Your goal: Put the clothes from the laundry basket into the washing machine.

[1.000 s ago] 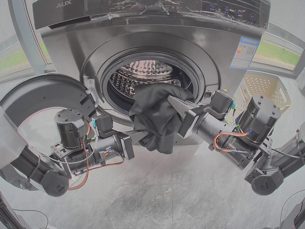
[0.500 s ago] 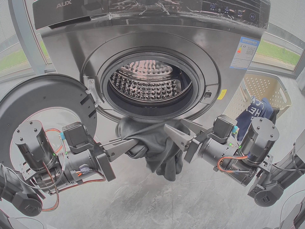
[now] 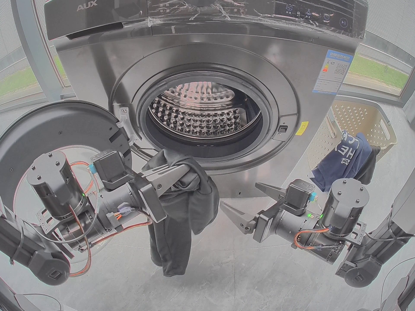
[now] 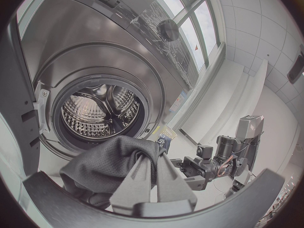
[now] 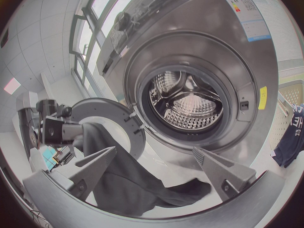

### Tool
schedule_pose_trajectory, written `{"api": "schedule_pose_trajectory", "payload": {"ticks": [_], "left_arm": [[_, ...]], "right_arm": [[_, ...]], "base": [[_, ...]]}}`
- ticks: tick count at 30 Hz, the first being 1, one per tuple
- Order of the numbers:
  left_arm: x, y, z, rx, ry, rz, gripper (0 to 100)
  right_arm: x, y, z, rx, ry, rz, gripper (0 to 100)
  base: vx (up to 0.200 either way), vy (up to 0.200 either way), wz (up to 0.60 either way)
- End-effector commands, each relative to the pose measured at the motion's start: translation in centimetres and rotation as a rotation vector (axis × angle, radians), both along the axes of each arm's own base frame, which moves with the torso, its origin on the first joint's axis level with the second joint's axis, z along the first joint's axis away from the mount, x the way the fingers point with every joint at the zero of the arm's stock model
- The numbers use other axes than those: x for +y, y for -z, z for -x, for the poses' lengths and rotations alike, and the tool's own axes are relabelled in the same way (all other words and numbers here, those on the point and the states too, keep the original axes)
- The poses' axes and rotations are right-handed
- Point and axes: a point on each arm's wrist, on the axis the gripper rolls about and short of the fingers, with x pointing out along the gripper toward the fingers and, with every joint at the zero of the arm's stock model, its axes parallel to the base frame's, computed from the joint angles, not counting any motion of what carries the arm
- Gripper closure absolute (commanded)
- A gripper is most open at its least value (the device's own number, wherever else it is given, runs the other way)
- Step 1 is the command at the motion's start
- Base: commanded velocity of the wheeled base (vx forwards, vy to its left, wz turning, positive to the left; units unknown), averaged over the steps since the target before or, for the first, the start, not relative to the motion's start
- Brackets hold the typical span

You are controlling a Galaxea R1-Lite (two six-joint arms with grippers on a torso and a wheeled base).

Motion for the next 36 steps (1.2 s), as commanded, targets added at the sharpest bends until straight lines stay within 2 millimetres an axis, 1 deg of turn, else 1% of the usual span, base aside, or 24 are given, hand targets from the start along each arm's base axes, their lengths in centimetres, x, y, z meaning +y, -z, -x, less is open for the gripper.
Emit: {"api": "schedule_pose_trajectory", "payload": {"ticks": [1,4,5,6,7,11,13,18,21,26,30,32,33,36], "left_arm": [[-0.3,1.0,-0.9,0.023,-0.010,-0.016,100],[-0.3,1.1,-0.9,0.018,-0.019,-0.014,100],[-0.3,0.9,-1.0,0.011,-0.034,-0.005,100],[-0.3,0.9,-1.0,0.009,-0.037,-0.003,100],[-0.3,0.9,-1.0,0.008,-0.037,-0.002,100],[-0.4,0.5,-1.1,-0.011,-0.039,0.011,100],[-0.4,0.4,-1.1,-0.017,-0.039,0.015,100],[-0.4,0.4,-1.1,-0.018,-0.039,0.016,100],[-0.4,0.3,-1.2,-0.024,-0.039,0.020,100],[-0.5,0.1,-1.3,-0.029,-0.043,0.025,100],[-0.5,0.2,-1.4,-0.024,-0.058,0.025,100],[-0.5,0.2,-1.4,-0.024,-0.058,0.025,100],[-0.6,0.5,-1.6,-0.018,-0.066,0.020,100],[-0.6,0.7,-1.8,-0.012,-0.080,0.017,100]], "right_arm": [[0.4,0.5,0.0,0.008,-0.010,0.016,0],[0.8,0.9,-0.3,0.002,-0.015,0.030,0],[1.7,1.0,-1.0,-0.026,-0.025,0.005,0],[1.9,1.1,-1.2,-0.031,-0.028,0.002,0],[2.2,1.1,-1.9,-0.045,-0.025,-0.010,0],[3.1,1.1,-3.7,-0.073,-0.017,-0.032,0],[3.5,1.3,-4.2,-0.081,-0.017,-0.030,0],[4.2,2.1,-4.3,-0.072,-0.027,-0.012,0],[4.5,2.1,-4.5,-0.078,-0.030,-0.018,0],[5.2,1.4,-5.1,-0.103,-0.031,-0.040,0],[6.0,1.9,-5.6,-0.107,-0.039,-0.029,0],[6.0,1.9,-5.6,-0.107,-0.039,-0.029,0],[6.5,2.0,-5.2,-0.112,-0.081,-0.035,0],[6.7,1.9,-4.5,-0.109,-0.101,-0.036,0]], "base": [[0.000,0.000,0.00],[0.000,0.000,0.00],[0.000,0.000,0.00],[0.000,0.000,0.00],[0.000,0.000,0.00],[0.000,0.000,0.00],[0.000,0.000,0.00],[0.000,0.000,0.00],[0.000,0.000,0.00],[0.000,0.000,0.00],[0.000,0.000,0.00],[0.000,0.000,0.00],[0.000,0.000,0.00],[0.000,0.000,0.00]]}}
